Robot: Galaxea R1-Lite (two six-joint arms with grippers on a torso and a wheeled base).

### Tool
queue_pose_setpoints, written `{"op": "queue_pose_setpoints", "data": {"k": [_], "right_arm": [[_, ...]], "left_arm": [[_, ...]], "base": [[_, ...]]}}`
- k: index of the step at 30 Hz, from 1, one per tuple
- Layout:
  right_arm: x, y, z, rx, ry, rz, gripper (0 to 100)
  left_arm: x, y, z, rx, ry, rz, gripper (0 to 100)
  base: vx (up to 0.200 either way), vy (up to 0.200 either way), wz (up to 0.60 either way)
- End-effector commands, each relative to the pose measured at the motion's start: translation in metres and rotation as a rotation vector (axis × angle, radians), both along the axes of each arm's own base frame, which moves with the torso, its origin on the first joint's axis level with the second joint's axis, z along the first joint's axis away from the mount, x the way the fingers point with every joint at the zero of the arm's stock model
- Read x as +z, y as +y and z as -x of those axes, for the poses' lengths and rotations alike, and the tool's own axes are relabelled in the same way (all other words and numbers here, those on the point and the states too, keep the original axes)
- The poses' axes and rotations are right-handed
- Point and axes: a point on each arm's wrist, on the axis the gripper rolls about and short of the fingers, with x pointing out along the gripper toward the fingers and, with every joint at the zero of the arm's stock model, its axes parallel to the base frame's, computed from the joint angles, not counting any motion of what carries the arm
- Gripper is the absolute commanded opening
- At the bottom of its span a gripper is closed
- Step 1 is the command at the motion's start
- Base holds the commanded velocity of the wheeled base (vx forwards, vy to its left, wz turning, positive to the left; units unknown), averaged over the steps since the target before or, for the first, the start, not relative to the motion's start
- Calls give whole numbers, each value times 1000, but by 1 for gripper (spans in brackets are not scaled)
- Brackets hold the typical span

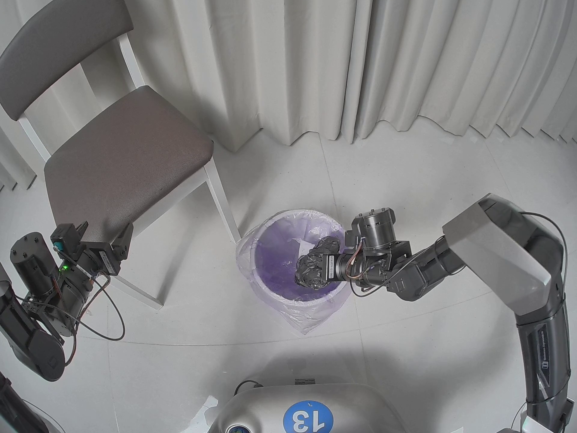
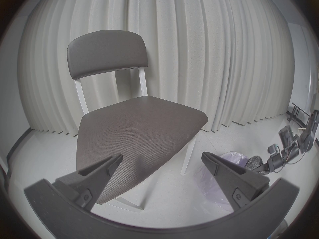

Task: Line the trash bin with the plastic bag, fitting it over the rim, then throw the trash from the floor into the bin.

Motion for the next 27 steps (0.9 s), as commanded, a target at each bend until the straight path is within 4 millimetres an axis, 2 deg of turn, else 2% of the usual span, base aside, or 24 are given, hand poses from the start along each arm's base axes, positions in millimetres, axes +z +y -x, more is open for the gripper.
{"op": "queue_pose_setpoints", "data": {"k": [1, 2, 4, 11, 16, 27], "right_arm": [[49, -8, 15, 8, -79, -25, 0], [50, -8, 15, 10, -81, -25, 0], [66, -10, 26, 30, -115, -14, 0], [110, -8, 73, 108, -244, 70, 0], [116, -6, 71, 161, -312, 153, 0], [105, 20, 36, 260, -217, 314, 0]], "left_arm": [[0, -3, -1, -12, -10, -9, 100], [0, -3, -1, -12, -10, -11, 100], [1, -1, 0, -2, -12, -14, 100], [3, 6, -4, 29, -27, -18, 100], [-1, 7, -4, 33, -7, -19, 100], [2, 8, -2, 76, -19, -17, 100]], "base": [[0, 0, 0], [0, 0, 0], [0, 0, 0], [0, 0, 0], [0, 0, 0], [0, 0, 0]]}}
